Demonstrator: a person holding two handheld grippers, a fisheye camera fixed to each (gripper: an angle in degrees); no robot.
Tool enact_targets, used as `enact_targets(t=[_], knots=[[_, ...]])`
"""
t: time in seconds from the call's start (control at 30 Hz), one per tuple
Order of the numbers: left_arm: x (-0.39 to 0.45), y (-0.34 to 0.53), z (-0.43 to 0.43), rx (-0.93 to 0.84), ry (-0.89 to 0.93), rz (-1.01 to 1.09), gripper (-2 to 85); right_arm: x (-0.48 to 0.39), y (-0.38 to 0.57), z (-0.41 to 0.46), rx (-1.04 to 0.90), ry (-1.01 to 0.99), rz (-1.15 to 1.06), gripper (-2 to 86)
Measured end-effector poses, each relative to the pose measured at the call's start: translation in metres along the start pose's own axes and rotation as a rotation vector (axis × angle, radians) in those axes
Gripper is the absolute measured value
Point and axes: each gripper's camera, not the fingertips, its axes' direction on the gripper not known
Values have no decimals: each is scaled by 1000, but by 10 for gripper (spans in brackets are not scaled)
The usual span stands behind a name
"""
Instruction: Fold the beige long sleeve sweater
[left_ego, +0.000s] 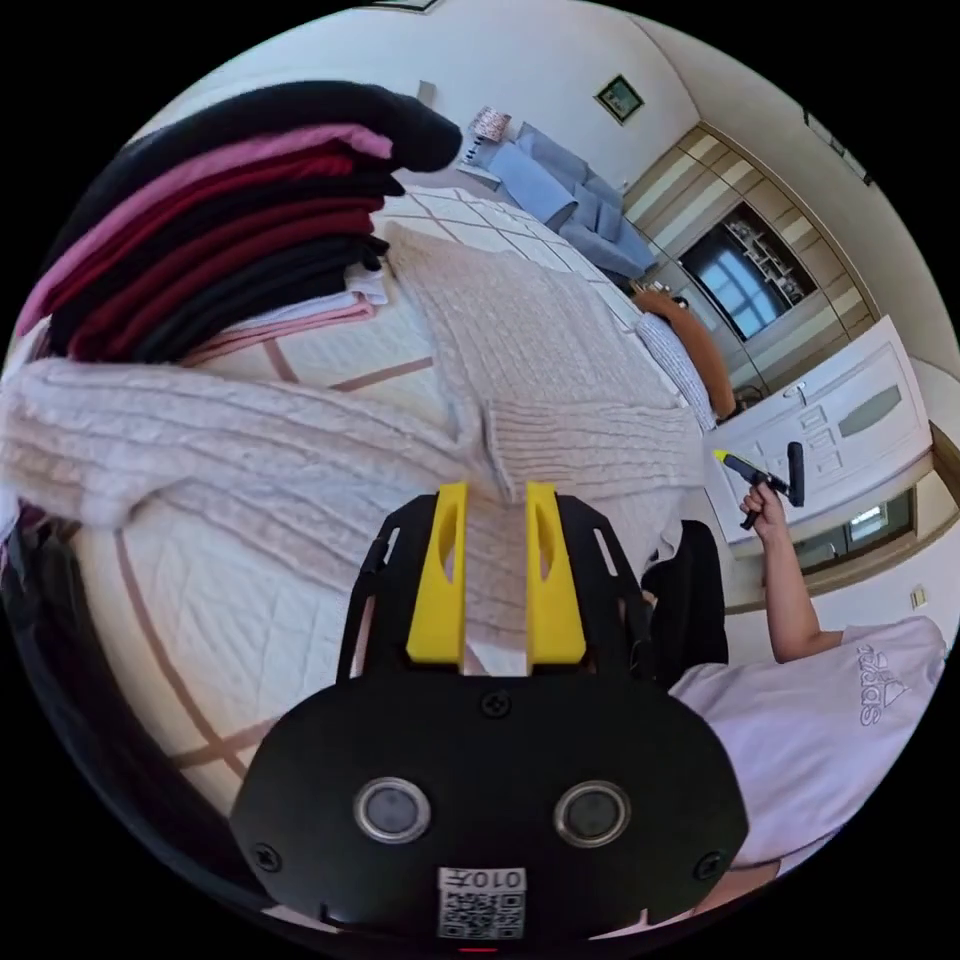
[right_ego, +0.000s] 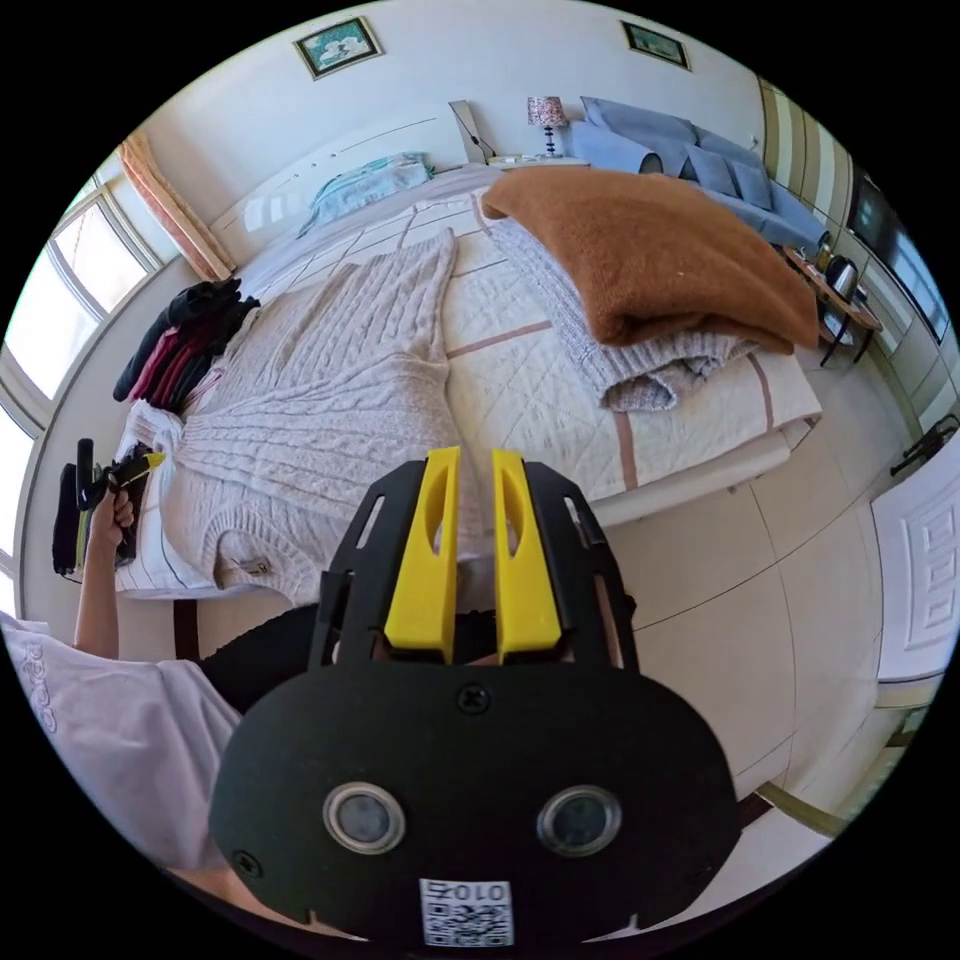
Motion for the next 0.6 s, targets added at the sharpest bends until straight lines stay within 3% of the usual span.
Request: enact_targets(t=[0.2,0.4,0.6], knots=[[-53,90,-84,344,-209,-336,119,-48,32,-26,82,8,-54,53],[-102,99,-143,566,-457,-519,138,-101,47,-51,137,44,-137,52],[-164,92,-163,590,-400,-756,122,-124,64,-79,179,63,-165,52]])
